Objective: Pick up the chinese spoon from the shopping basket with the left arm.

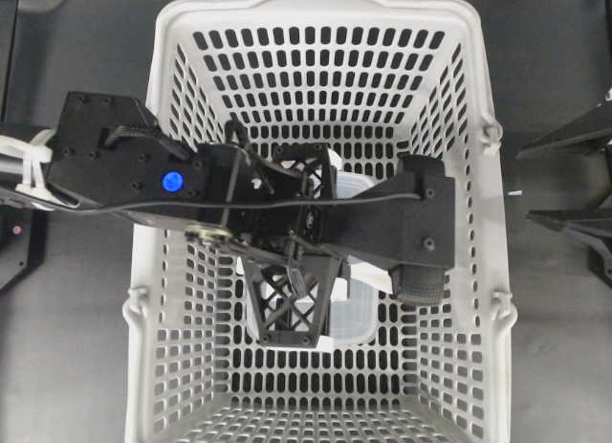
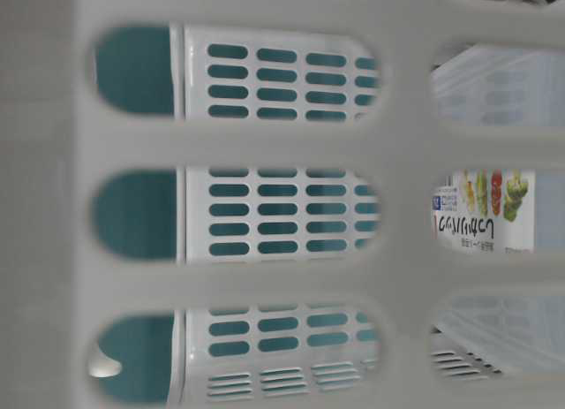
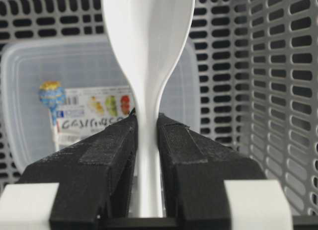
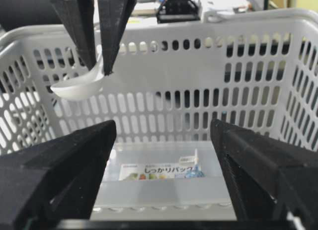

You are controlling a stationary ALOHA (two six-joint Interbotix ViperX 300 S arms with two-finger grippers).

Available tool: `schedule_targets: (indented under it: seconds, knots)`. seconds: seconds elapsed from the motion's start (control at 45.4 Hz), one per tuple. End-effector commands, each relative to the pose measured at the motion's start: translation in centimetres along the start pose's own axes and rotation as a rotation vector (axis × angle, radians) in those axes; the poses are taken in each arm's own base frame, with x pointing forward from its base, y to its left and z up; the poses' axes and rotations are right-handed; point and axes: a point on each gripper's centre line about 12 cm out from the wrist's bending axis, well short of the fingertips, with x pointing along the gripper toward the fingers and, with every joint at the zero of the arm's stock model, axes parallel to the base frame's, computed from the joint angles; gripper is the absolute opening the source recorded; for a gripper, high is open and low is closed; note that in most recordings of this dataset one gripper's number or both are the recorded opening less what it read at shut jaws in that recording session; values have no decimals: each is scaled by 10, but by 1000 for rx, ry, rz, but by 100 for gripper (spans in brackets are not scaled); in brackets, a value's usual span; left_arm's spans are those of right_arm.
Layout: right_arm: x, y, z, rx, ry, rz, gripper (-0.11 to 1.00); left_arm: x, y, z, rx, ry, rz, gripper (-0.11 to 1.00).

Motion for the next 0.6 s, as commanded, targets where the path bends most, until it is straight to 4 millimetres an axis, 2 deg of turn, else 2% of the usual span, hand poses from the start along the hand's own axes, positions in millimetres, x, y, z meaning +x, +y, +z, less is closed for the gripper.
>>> schedule_targets:
  seconds: [0.0,0.132,0.573]
  knots:
    - [0,1,4,5,-18,2,74,-26,2,3,-2,-61,-5,12]
    - [-1,1,5,6,-23,3,74,-34,5,-2,-12,-82,-6,12]
    - [-1,1,5,6,-23,3,74,-22,4,-7,-75,-113,-14,12]
